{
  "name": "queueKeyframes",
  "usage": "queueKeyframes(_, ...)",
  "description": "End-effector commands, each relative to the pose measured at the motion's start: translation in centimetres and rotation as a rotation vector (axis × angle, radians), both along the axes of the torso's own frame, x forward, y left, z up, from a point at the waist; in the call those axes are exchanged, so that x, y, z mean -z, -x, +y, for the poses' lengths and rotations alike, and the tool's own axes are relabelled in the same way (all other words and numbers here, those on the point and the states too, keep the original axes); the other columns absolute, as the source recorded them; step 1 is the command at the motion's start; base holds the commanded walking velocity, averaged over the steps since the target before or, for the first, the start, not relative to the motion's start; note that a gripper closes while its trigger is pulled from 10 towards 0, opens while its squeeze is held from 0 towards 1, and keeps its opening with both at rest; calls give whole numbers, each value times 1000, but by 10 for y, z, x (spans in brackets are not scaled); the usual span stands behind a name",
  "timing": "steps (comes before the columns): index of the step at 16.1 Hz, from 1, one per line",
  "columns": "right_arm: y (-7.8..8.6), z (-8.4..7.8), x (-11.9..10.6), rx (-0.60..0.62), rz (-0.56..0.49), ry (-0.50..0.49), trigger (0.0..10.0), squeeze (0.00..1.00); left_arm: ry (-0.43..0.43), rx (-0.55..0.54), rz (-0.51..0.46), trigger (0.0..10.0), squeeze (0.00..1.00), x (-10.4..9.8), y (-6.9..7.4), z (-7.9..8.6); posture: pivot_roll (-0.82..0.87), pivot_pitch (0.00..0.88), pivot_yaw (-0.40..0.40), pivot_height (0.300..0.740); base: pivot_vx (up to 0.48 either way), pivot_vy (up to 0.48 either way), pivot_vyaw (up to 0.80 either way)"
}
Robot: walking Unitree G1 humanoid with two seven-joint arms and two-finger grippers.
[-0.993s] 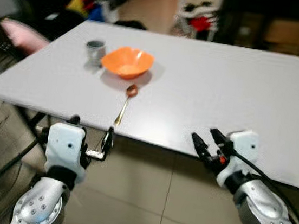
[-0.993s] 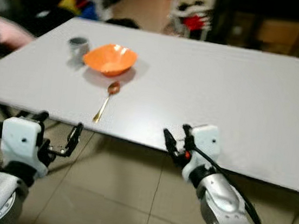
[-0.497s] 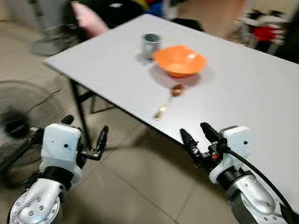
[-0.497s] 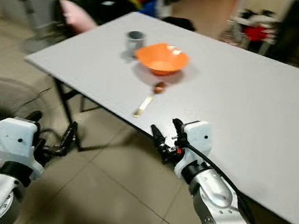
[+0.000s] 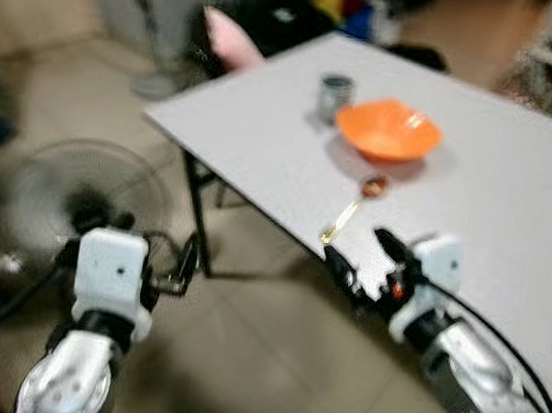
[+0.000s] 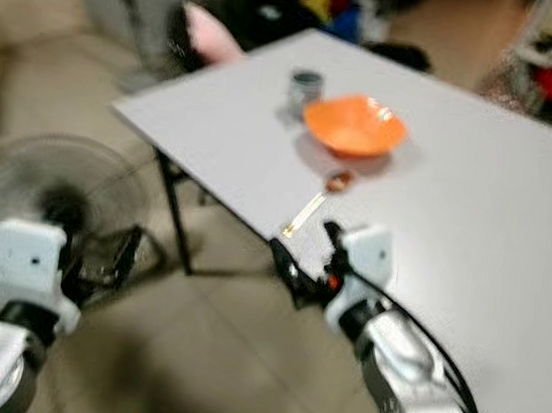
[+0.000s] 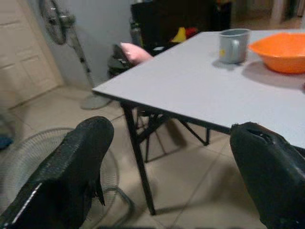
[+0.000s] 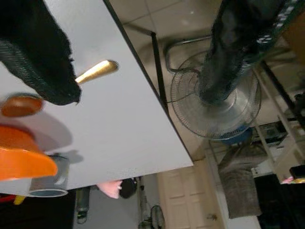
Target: Setting the table
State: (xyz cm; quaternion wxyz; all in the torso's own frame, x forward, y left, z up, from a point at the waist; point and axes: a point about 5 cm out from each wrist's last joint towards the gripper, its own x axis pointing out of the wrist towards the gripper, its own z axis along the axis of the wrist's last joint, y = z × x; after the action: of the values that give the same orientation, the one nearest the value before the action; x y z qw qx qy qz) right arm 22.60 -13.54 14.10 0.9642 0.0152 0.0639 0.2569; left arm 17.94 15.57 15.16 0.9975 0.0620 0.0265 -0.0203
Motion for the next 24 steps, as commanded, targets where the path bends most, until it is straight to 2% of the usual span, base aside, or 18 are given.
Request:
queueKeyframes(1,-1,4,-3,-1,-18,-19,10000,1000,-26,-27,10,10000,0,2,1,6,20,0,47,740,0,0,800)
queueKeyframes(5,-5,-10,-2,99,-41,3,10000,1000,-52,-42,2,10000,0,2,-1,11,9,0,59,740,0,0,800)
queueKeyframes(9,-4,-15,-1,114,-32,4,10000,1000,-92,-34,-17,10000,0,0,-2,12,7,0,71,740,0,0,800)
queueKeyframes(12,-4,-12,3,63,-7,-1,10000,1000,-96,-22,-27,10000,0,-1,-2,10,18,0,68,740,0,0,800)
queueKeyframes(15,-10,-13,1,111,-30,1,10000,1000,-115,-55,-50,10000,0,-4,-1,14,31,0,53,740,0,0,800)
queueKeyframes(18,-15,-22,3,215,-54,27,10000,1000,-100,-105,-83,10000,0,-7,4,19,38,0,47,740,0,0,800)
queueKeyframes(21,-17,-23,3,211,-59,34,10000,1000,-109,-101,-88,10000,0,-6,5,18,41,0,41,740,0,0,800)
queueKeyframes(24,-18,-13,0,134,-68,12,10000,1000,-104,-73,-107,10000,0,-8,6,16,44,0,31,740,0,0,800)
